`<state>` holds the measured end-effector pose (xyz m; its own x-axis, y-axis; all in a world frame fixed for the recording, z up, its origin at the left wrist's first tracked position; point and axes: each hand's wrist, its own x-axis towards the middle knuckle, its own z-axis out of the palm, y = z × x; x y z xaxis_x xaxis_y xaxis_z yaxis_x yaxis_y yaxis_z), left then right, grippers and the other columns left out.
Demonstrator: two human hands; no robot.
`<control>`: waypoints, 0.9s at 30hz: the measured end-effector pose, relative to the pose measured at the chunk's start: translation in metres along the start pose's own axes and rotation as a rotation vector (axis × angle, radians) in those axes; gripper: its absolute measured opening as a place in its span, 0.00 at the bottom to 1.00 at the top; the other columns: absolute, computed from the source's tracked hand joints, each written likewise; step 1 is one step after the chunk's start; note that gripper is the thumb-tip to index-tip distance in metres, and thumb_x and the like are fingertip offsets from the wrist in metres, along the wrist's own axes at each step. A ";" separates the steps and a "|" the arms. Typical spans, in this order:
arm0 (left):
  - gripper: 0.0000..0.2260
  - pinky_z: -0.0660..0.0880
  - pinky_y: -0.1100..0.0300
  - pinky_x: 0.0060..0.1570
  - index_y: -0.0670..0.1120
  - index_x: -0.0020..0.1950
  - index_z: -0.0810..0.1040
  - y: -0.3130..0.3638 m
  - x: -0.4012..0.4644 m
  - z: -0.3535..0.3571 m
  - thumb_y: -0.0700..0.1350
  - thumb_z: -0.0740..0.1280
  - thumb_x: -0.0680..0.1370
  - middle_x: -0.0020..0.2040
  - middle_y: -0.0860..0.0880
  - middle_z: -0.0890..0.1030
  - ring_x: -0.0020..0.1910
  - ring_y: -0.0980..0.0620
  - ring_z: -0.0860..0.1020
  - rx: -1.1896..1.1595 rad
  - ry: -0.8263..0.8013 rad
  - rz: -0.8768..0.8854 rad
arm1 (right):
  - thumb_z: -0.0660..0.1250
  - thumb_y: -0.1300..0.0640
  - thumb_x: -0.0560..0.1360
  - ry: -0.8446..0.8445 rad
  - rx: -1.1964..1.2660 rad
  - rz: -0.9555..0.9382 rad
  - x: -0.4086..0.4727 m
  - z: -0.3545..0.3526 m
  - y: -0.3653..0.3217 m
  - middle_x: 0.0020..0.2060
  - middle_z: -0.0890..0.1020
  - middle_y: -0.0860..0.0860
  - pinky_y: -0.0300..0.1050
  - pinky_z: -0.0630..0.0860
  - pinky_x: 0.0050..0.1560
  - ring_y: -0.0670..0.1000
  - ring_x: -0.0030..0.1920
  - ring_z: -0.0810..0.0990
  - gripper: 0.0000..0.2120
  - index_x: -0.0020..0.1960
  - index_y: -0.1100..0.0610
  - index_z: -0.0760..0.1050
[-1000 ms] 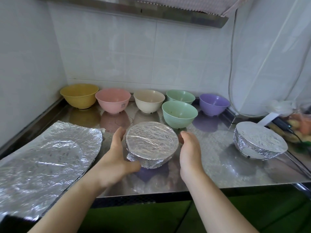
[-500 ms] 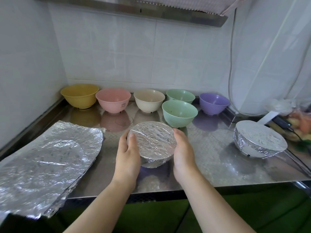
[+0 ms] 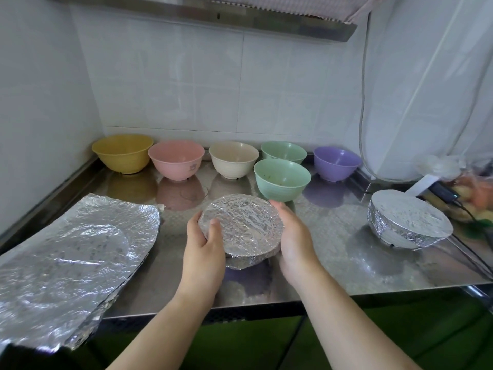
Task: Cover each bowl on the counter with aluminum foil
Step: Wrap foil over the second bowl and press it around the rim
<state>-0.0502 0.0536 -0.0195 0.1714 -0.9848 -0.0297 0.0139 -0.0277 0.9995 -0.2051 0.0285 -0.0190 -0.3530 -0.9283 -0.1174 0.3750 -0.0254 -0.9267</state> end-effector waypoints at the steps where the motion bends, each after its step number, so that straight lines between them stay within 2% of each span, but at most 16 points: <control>1: 0.17 0.70 0.49 0.70 0.55 0.75 0.70 0.000 0.004 -0.001 0.55 0.59 0.86 0.65 0.53 0.80 0.65 0.51 0.76 0.001 0.011 0.010 | 0.65 0.53 0.84 0.011 -0.021 -0.026 -0.001 -0.001 0.002 0.57 0.88 0.50 0.51 0.77 0.67 0.51 0.62 0.85 0.13 0.64 0.55 0.84; 5: 0.13 0.74 0.49 0.66 0.56 0.68 0.76 0.003 0.018 -0.009 0.53 0.58 0.86 0.61 0.55 0.82 0.60 0.54 0.78 0.003 0.092 0.042 | 0.61 0.56 0.86 0.036 -0.113 -0.092 -0.009 -0.008 -0.003 0.48 0.88 0.49 0.45 0.78 0.55 0.49 0.53 0.85 0.13 0.56 0.57 0.84; 7: 0.11 0.74 0.48 0.67 0.57 0.64 0.77 0.002 0.019 -0.013 0.55 0.59 0.85 0.59 0.58 0.82 0.59 0.54 0.79 -0.030 0.127 0.028 | 0.61 0.54 0.86 0.044 -0.169 -0.129 -0.010 -0.012 -0.007 0.48 0.88 0.46 0.47 0.76 0.60 0.48 0.53 0.85 0.13 0.53 0.54 0.85; 10: 0.17 0.70 0.49 0.71 0.59 0.70 0.75 0.003 0.010 -0.013 0.59 0.63 0.82 0.64 0.61 0.80 0.66 0.55 0.77 -0.076 0.056 0.016 | 0.62 0.49 0.86 0.004 -0.134 -0.084 -0.008 -0.010 -0.007 0.54 0.88 0.40 0.45 0.74 0.67 0.40 0.59 0.84 0.13 0.62 0.50 0.83; 13: 0.20 0.68 0.52 0.71 0.59 0.76 0.70 0.002 0.003 -0.007 0.58 0.61 0.84 0.68 0.59 0.77 0.68 0.55 0.74 -0.039 0.008 0.030 | 0.61 0.47 0.86 0.000 0.014 0.046 -0.007 -0.003 -0.003 0.60 0.87 0.51 0.52 0.75 0.71 0.51 0.64 0.84 0.18 0.69 0.53 0.81; 16: 0.19 0.68 0.49 0.71 0.58 0.75 0.70 -0.002 0.006 -0.002 0.59 0.58 0.85 0.67 0.57 0.78 0.69 0.51 0.74 -0.027 0.020 0.021 | 0.61 0.47 0.86 0.080 0.087 0.086 -0.012 0.004 -0.002 0.58 0.87 0.56 0.53 0.79 0.65 0.55 0.60 0.86 0.19 0.65 0.58 0.82; 19: 0.17 0.68 0.49 0.70 0.57 0.72 0.73 -0.004 0.006 0.001 0.59 0.55 0.86 0.65 0.57 0.79 0.66 0.51 0.75 -0.041 0.016 0.003 | 0.61 0.47 0.86 0.168 0.219 0.135 -0.015 0.012 -0.002 0.55 0.88 0.59 0.50 0.81 0.53 0.58 0.56 0.87 0.19 0.61 0.60 0.83; 22: 0.14 0.69 0.50 0.66 0.57 0.66 0.75 -0.004 0.005 0.003 0.58 0.55 0.86 0.60 0.58 0.80 0.63 0.51 0.76 -0.045 0.015 0.006 | 0.59 0.46 0.86 0.207 0.342 0.152 -0.013 0.020 0.000 0.52 0.88 0.60 0.49 0.81 0.50 0.60 0.54 0.86 0.21 0.59 0.61 0.83; 25: 0.11 0.66 0.52 0.61 0.58 0.61 0.74 -0.003 0.004 0.003 0.58 0.55 0.86 0.54 0.62 0.79 0.55 0.60 0.76 -0.050 0.006 -0.011 | 0.57 0.46 0.86 0.203 0.392 0.129 -0.012 0.023 0.001 0.43 0.88 0.57 0.47 0.79 0.44 0.57 0.45 0.87 0.21 0.53 0.58 0.83; 27: 0.09 0.63 0.55 0.59 0.59 0.60 0.72 -0.001 0.003 0.002 0.58 0.55 0.86 0.52 0.65 0.77 0.52 0.60 0.74 -0.048 -0.005 -0.019 | 0.57 0.48 0.86 0.193 0.391 0.133 -0.012 0.022 0.002 0.41 0.88 0.55 0.46 0.79 0.43 0.55 0.42 0.86 0.20 0.49 0.57 0.83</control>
<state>-0.0521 0.0504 -0.0207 0.1659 -0.9849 -0.0486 0.0640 -0.0384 0.9972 -0.1808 0.0317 -0.0115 -0.4198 -0.8475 -0.3249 0.7102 -0.0838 -0.6990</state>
